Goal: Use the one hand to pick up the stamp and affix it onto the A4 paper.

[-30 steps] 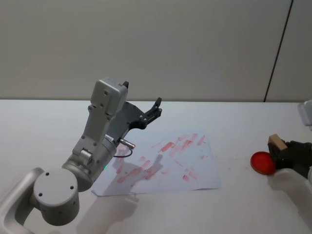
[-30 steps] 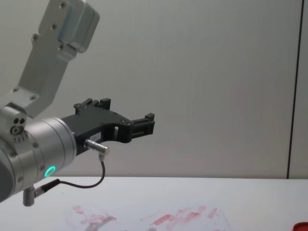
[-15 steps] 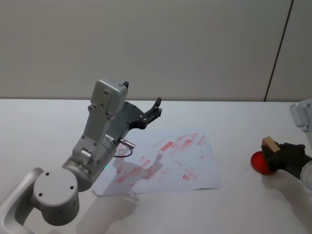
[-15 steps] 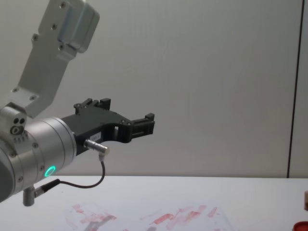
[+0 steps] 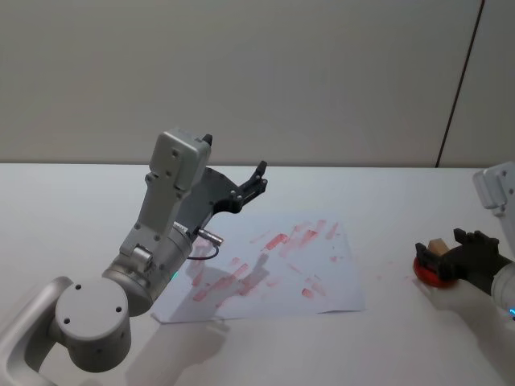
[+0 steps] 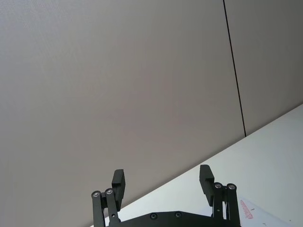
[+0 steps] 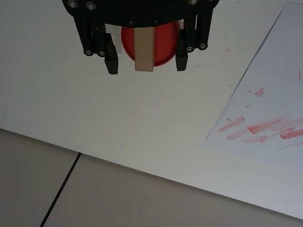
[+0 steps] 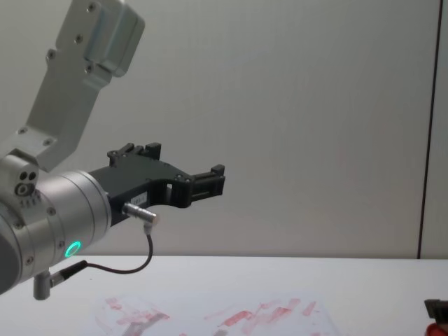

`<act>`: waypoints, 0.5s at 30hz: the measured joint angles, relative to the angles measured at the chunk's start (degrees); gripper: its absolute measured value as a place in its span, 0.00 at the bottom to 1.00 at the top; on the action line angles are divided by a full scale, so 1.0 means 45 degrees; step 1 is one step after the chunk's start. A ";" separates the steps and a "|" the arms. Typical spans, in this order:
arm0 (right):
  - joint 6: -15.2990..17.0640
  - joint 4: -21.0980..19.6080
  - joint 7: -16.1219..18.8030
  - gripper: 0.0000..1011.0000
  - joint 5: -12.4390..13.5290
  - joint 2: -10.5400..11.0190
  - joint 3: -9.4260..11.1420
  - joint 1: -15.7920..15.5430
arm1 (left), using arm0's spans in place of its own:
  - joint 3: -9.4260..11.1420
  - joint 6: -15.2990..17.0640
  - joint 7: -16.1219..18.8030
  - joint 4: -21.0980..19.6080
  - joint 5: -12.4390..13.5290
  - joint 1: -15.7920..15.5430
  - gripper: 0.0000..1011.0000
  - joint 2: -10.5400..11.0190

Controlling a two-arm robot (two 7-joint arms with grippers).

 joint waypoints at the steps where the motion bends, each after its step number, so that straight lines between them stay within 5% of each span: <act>1: 0.0002 0.0004 0.0001 0.70 -0.0003 -0.0003 -0.0002 0.0003 | 0.0000 0.0000 0.0000 0.0000 0.0000 0.0000 0.99 0.0000; 8: 0.0011 0.0032 0.0012 0.93 -0.0020 -0.0029 -0.0012 0.0028 | 0.0000 0.0000 0.0000 0.0000 0.0000 0.0000 0.99 -0.0001; 15: 0.0015 0.0046 0.0021 0.99 -0.0029 -0.0039 -0.0020 0.0038 | 0.0000 0.0000 0.0000 0.0000 0.0000 0.0000 0.99 -0.0001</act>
